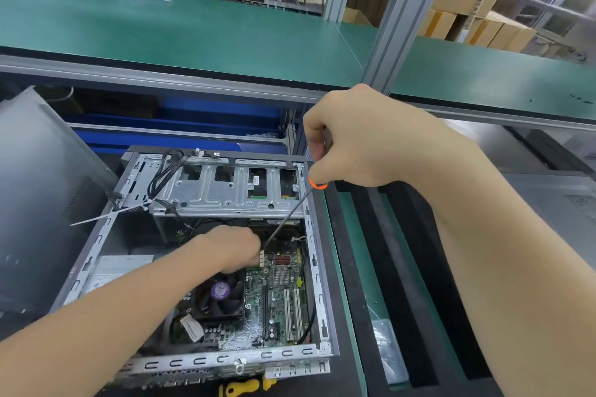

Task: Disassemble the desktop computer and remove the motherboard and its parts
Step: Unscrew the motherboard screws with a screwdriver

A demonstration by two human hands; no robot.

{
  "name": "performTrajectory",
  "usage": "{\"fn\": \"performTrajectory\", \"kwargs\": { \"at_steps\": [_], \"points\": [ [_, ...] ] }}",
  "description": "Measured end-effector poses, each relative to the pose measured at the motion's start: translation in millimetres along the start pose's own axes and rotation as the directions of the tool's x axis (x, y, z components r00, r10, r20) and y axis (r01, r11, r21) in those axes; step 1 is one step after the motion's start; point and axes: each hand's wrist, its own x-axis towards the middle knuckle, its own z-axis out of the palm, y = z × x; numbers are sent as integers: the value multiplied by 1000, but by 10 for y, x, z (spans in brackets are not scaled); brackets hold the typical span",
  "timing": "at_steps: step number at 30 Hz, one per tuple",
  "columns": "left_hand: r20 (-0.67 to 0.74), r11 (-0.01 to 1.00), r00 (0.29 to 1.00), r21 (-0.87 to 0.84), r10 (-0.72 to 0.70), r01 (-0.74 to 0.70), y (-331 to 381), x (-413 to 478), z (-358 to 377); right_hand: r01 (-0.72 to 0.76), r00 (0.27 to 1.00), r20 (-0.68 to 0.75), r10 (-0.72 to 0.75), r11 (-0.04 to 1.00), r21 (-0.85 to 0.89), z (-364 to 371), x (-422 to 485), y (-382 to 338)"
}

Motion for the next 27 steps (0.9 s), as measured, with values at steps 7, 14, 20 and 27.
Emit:
{"fn": "performTrajectory", "kwargs": {
  "at_steps": [7, 14, 20, 27],
  "points": [
    [8, 560, 1000, -828, 3, 5, -213, -285, 70, -35, 999, 6, 35, 997, 70, 73, 107, 88],
    [3, -460, 966, -879, 260, 127, -207, -322, 245, -46, 997, -34, 72, 871, 489, 418, 381, 303],
    [-38, -369, 994, -930, 102, 2, -198, -320, 260, 63, 958, -222, 179, 625, 778, 868, 628, 449],
    [-216, -11, 975, -976, -54, -217, -125, -244, 251, 116, 892, -373, 257, 667, 736, 1196, 805, 451]
  ]
}}
